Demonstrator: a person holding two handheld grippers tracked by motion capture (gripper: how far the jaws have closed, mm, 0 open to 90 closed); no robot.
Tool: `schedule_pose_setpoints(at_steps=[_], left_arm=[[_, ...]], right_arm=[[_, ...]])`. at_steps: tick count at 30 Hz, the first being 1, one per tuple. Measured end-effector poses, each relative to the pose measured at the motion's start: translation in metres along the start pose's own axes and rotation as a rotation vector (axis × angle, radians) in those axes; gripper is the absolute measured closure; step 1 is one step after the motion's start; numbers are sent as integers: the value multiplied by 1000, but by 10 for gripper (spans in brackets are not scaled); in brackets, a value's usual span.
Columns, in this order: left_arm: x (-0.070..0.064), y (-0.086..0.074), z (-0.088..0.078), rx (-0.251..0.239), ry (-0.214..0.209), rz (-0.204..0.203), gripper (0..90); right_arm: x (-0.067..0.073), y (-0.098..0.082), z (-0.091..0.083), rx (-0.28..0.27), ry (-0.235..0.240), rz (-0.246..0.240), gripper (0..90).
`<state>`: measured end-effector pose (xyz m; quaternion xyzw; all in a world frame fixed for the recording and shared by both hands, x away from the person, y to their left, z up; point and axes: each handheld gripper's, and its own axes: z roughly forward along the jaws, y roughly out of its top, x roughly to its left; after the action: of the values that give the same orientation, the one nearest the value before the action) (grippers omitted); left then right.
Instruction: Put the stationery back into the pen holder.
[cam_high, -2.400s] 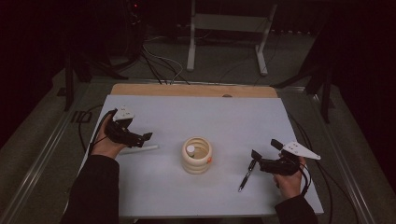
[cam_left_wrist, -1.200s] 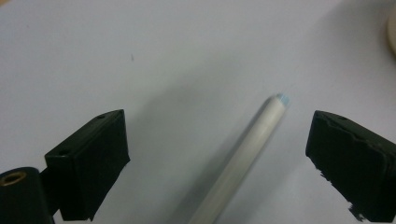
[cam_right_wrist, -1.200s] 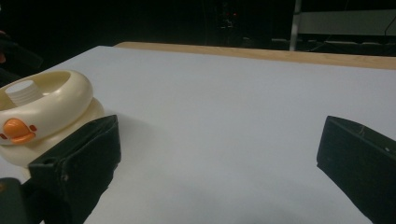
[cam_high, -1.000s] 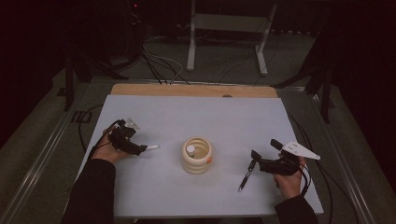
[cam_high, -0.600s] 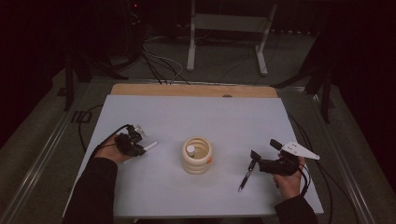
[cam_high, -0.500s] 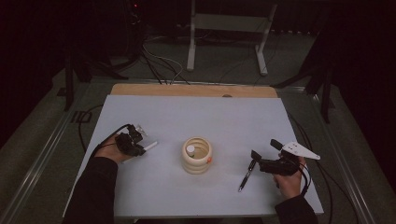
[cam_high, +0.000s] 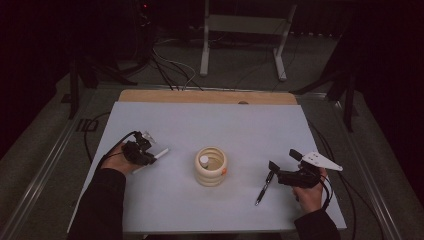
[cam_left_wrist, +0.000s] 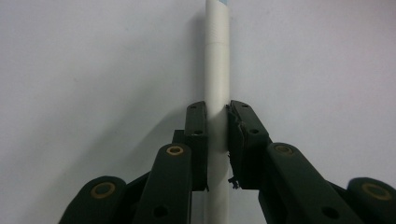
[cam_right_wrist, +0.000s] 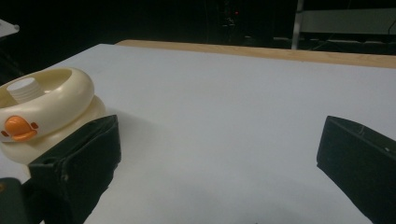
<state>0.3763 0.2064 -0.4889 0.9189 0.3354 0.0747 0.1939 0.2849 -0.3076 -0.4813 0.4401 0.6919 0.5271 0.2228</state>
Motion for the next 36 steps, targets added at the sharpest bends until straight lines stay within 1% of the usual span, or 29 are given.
schedule_pose_setpoints(at_steps=[3, 4, 5, 11, 14, 18, 19, 22, 24, 27, 31, 33, 36], left_arm=[[2, -1, -5, -34, 38, -24, 793], [2, -1, -5, -34, 38, -24, 793], [2, -1, -7, -49, 56, -34, 793], [5, -1, -15, -91, 72, -67, 793], [5, -1, -19, -124, 82, -87, 793], [3, 1, -22, -154, 97, -99, 792], [2, 2, -22, -162, 100, -106, 793], [1, 3, -23, -172, 104, -109, 792], [1, 3, -24, -188, 109, -125, 793], [0, 5, -25, -202, 117, -135, 792], [-1, 7, -27, -237, 112, -157, 793], [-2, 9, -28, -243, 117, -159, 793], [-4, 11, -31, -269, 110, -168, 793]], right_arm=[[0, 0, 0, 0, 1, -1, 0], [0, 0, 0, 0, 1, -1, 0], [0, 0, 0, 0, 1, 0, 0], [0, 0, 0, 2, 1, 0, 0], [0, 0, 0, 2, 1, 1, 0], [0, 0, 0, 0, 0, 1, 0], [0, 0, 0, 0, 1, 2, 0], [0, 0, 0, 0, 0, 1, 0], [0, 0, 0, 0, 0, 1, 0], [0, 0, 0, 0, 1, 1, 0], [0, 0, -1, -1, 0, 2, 0], [0, 0, -1, -1, 0, 2, 0], [0, 0, -1, -1, 0, 3, 0]])
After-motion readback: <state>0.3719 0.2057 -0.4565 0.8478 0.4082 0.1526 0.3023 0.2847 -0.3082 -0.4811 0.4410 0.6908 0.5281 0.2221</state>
